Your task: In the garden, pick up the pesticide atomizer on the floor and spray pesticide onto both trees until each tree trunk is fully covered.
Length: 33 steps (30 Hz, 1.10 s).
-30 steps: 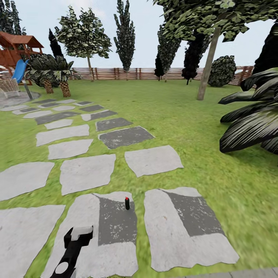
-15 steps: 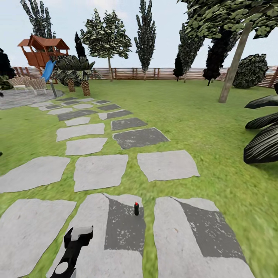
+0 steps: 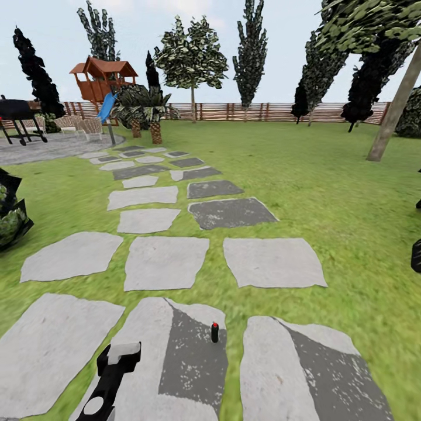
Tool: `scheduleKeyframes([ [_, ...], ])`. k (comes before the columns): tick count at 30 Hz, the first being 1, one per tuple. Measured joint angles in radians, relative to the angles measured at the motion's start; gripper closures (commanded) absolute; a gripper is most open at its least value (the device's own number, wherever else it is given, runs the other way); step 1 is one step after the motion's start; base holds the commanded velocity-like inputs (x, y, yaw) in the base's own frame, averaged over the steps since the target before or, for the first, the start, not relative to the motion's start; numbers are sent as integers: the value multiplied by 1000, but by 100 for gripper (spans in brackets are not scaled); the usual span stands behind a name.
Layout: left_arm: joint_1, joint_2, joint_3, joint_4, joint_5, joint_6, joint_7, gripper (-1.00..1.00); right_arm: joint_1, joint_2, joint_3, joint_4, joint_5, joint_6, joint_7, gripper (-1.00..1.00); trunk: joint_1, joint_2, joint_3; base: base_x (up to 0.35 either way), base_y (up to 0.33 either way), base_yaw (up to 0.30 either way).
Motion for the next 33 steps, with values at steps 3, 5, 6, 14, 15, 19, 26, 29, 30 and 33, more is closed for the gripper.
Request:
scheduleKeyframes([
  [3,0,0,0,0,0,0,0,-100,0,0,0,0,0,0,0,-100,0,0,0,234,-163,31],
  [5,0,0,0,0,0,0,0,-100,0,0,0,0,0,0,0,-100,0,0,0,226,-151,8],
  [6,0,0,-1,0,0,0,0,-100,0,0,0,0,0,0,0,-100,0,0,0,211,-141,3],
  [14,0,0,-1,0,0,0,0,-100,0,0,1,0,0,0,0,-100,0,0,0,75,-25,2],
  [15,0,0,-1,0,0,0,0,-100,0,1,1,0,0,0,0,-100,0,0,0,1,0,53],
  [19,0,-1,-2,0,0,0,0,-100,0,1,1,0,0,0,0,-100,0,0,-3,29,-12,124],
  [26,0,-1,-2,0,0,0,0,-100,0,0,1,0,0,0,0,-100,0,0,-12,127,-190,167],
  [29,0,-2,-2,0,0,0,0,-100,0,1,1,0,0,0,0,-100,0,0,-14,143,-234,78],
  [30,0,-2,-2,0,0,0,0,-100,0,1,1,0,0,0,0,-100,0,0,-14,144,-238,30],
  [33,0,-2,-2,0,0,0,0,-100,0,1,0,0,0,0,0,-100,0,0,-15,145,-239,16],
])
